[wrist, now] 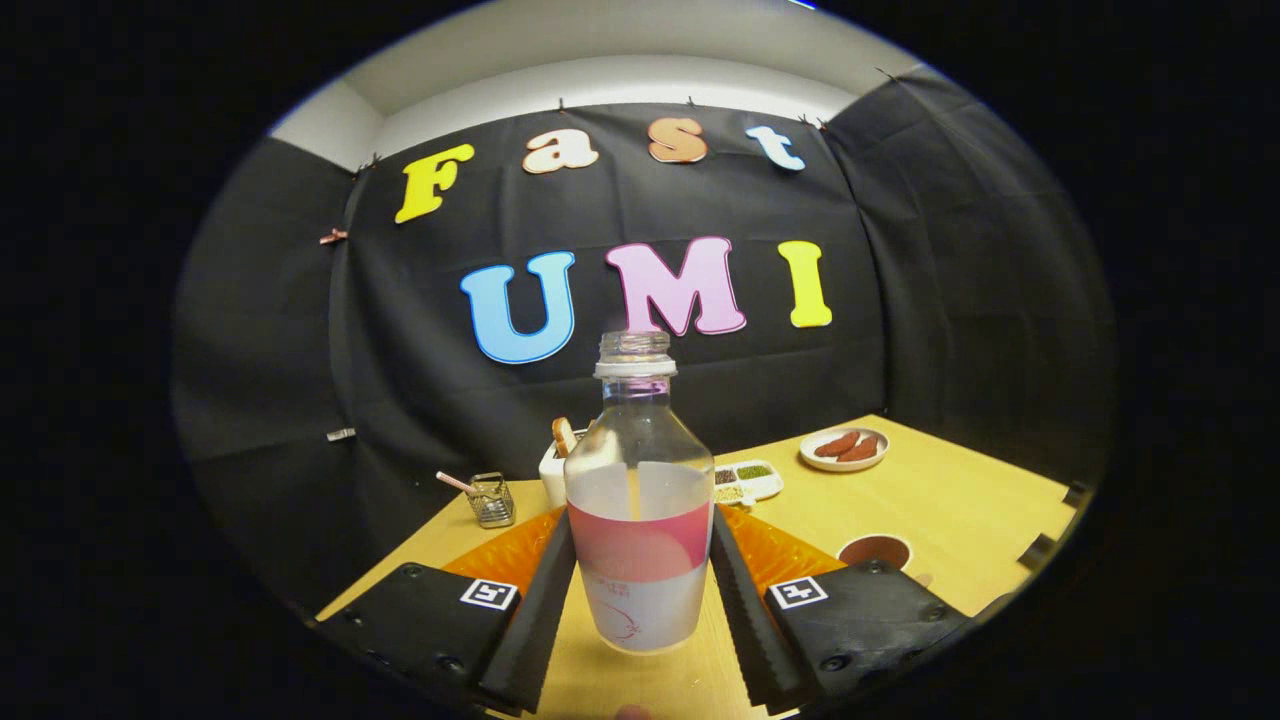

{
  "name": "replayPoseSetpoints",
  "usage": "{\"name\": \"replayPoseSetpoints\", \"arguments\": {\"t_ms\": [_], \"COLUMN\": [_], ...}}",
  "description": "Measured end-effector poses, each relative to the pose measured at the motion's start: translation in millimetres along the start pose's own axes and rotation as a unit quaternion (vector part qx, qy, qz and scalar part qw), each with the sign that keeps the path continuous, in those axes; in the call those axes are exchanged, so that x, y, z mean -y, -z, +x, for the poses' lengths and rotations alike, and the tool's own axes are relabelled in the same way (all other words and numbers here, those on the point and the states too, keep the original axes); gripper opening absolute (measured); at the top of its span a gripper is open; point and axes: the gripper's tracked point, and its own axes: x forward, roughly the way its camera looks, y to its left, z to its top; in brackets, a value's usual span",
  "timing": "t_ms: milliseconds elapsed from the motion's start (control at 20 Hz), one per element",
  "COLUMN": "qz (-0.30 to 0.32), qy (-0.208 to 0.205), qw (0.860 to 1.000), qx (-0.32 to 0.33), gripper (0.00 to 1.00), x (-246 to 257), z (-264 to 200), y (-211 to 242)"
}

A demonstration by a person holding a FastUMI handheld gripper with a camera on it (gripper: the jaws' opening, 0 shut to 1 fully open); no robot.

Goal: Take the bottle from table, then pour the juice into the cup, finally place the bottle on the coaster

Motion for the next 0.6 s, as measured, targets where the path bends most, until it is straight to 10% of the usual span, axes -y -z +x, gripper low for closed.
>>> {"name": "replayPoseSetpoints", "arguments": {"t_ms": [400, 600], "qz": [0.18, 0.32], "qy": [0.027, 0.021], "qw": [0.982, 0.946], "qx": [-0.055, -0.056], "gripper": [0.75, 0.75], "x": [43.2, 60.3], "z": [15.0, 18.6], "y": [29.6, 34.8]}}
